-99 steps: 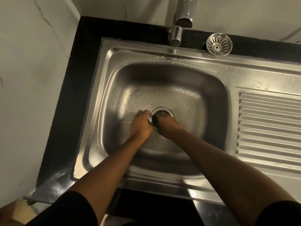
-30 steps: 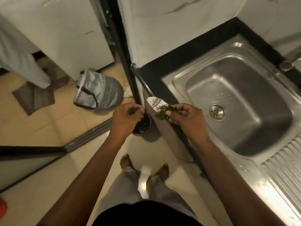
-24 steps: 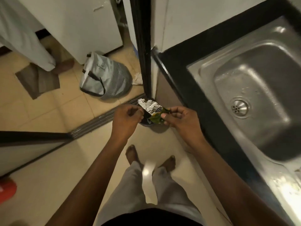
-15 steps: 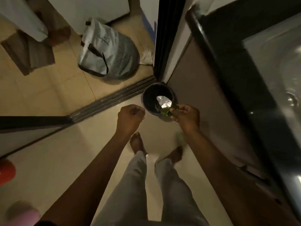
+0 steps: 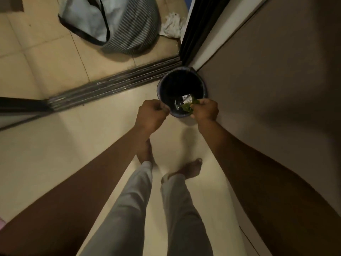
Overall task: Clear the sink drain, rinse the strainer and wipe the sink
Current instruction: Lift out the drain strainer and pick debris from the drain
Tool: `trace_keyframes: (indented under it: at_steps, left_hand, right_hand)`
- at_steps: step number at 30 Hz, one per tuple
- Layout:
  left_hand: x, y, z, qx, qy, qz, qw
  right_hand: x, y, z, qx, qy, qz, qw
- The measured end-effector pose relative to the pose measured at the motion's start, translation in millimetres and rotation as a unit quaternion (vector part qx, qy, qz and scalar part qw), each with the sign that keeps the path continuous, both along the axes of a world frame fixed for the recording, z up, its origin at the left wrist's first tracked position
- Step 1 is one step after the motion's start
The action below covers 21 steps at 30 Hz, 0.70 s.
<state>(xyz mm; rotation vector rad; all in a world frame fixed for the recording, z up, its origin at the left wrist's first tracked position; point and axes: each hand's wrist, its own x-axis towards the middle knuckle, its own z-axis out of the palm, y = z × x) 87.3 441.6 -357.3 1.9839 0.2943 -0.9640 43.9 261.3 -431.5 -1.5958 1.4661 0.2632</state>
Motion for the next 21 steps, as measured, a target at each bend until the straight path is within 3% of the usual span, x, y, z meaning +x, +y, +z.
trace_keyframes:
  at_steps: [12, 17, 21]
  left_hand:
    - [-2, -2, -28, 0.010, 0.010, 0.015, 1.000]
    - [5, -10, -20, 0.005, -0.003, 0.025, 1.000]
    - [5, -18, 3, 0.007, -0.020, 0.021, 1.000]
  right_hand:
    - [23, -8, -42, 0.033, -0.011, 0.080, 0.996]
    - [22, -3, -27, 0.046, -0.034, 0.117, 0.992]
    - [5, 8, 13, 0.029, -0.062, 0.081, 0.994]
